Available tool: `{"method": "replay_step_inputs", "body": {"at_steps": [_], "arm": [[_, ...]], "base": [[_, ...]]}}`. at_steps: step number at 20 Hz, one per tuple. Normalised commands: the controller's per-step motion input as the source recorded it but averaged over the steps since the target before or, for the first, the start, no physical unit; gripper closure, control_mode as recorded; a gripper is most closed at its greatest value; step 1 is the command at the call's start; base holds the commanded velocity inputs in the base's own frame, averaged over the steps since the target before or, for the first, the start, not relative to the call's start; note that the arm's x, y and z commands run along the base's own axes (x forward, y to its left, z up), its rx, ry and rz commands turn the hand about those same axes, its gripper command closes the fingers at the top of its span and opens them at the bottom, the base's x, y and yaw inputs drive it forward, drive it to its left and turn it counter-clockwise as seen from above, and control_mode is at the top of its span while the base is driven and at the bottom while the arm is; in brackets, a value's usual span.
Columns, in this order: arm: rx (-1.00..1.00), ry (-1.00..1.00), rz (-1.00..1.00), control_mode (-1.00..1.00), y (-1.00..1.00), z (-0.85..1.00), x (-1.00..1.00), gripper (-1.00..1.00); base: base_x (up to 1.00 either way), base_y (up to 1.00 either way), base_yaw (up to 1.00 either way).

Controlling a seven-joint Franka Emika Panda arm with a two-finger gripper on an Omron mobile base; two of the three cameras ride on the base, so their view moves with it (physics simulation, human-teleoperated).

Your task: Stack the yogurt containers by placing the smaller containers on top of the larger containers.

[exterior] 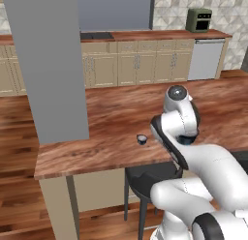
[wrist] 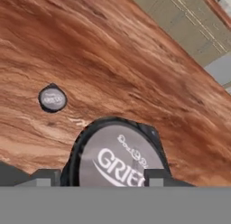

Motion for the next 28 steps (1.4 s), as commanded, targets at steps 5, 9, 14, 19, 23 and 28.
{"method": "replay_step_inputs", "body": {"at_steps": [5,9,14,19,23,28], "arm": [[-0.09,0.15,-0.11,-1.00,-0.27,0.11,-0.39,1.00],[-0.05,0.07,-0.09,-1.00,-0.29,0.03,-0.28,1.00],[-0.01,0.00,-0.03,-1.00,-0.11,0.06,-0.12,1.00],[0.00,-0.12,0.00,-1.00,-0.03,0.00,0.00,1.00],[0.03,-0.15,0.00,-1.00,-0.07,-0.08,0.00,1.00],[0.05,-0.10,0.00,-1.00,-0.21,-0.08,0.01,1.00]], "base": [[0.00,0.00,0.00],[0.00,0.00,0.00],[0.00,0.00,0.00],[0.00,0.00,0.00],[0.00,0.00,0.00],[0.00,0.00,0.00]]}}
